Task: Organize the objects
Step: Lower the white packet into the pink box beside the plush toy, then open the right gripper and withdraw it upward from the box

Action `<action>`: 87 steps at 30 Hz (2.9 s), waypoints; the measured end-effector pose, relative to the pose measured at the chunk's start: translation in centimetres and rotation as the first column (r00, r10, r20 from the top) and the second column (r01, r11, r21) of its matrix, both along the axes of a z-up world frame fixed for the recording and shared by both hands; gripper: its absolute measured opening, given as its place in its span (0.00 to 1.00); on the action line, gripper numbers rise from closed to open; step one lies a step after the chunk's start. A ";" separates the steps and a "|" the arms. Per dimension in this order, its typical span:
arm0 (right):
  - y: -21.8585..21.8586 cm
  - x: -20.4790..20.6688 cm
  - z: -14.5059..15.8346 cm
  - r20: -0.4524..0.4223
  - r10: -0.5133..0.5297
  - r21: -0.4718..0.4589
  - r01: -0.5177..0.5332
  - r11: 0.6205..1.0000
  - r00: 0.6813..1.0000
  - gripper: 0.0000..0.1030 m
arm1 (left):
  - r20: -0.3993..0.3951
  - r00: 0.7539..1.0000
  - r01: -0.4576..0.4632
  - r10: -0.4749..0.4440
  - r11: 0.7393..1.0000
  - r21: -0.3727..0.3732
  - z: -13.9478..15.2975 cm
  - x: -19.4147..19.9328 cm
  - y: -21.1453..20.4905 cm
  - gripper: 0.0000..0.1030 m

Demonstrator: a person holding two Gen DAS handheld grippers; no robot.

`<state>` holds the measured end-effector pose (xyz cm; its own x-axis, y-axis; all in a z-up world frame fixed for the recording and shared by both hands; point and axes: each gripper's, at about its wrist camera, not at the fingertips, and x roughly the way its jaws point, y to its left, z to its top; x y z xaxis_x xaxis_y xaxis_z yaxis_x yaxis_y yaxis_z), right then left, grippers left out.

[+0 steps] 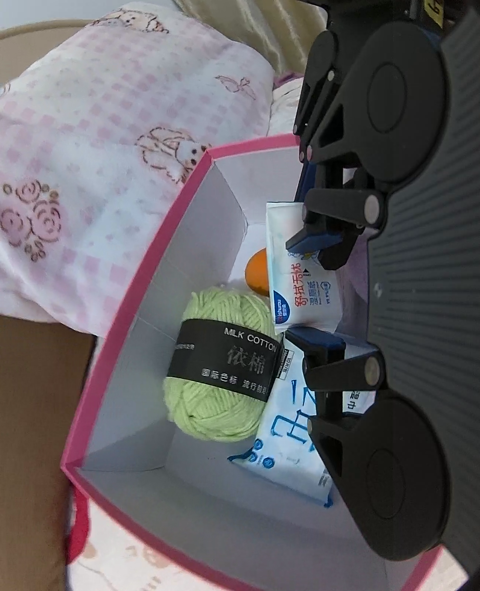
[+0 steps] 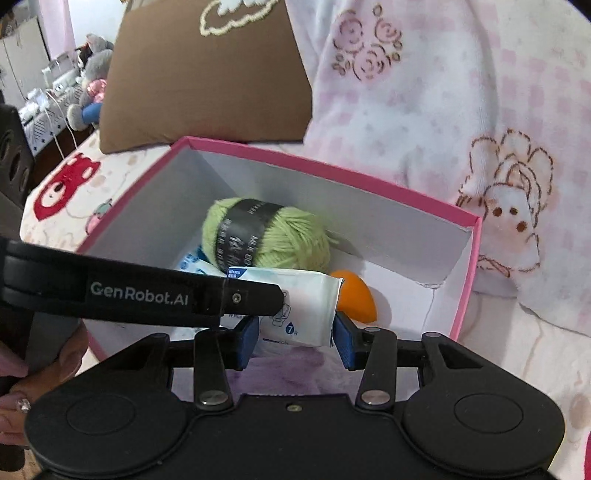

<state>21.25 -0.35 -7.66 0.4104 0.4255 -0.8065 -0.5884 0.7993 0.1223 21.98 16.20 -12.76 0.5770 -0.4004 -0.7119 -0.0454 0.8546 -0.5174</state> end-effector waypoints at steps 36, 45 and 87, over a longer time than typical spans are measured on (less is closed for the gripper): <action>-3.4 -6.5 4.8 0.116 -0.021 0.060 0.014 0.998 0.993 0.57 | 0.017 0.999 0.028 -0.032 0.980 0.198 4.7 -3.9 -2.3 0.38; -5.7 -8.7 6.4 0.153 -0.033 0.090 0.019 0.996 0.988 0.59 | 0.040 0.999 0.016 -0.028 0.964 0.267 7.8 -7.0 -3.8 0.41; -13.2 -19.7 13.2 0.231 -0.159 0.079 0.144 0.986 0.960 0.79 | 0.043 0.997 0.037 -0.059 0.914 0.404 17.2 -19.5 -8.8 0.56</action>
<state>1.51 -13.58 5.52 0.6496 0.3889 -0.6533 -0.4787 0.8768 0.0460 2.48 7.43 4.42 0.6056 -0.1142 -0.7875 0.0186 0.9914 -0.1295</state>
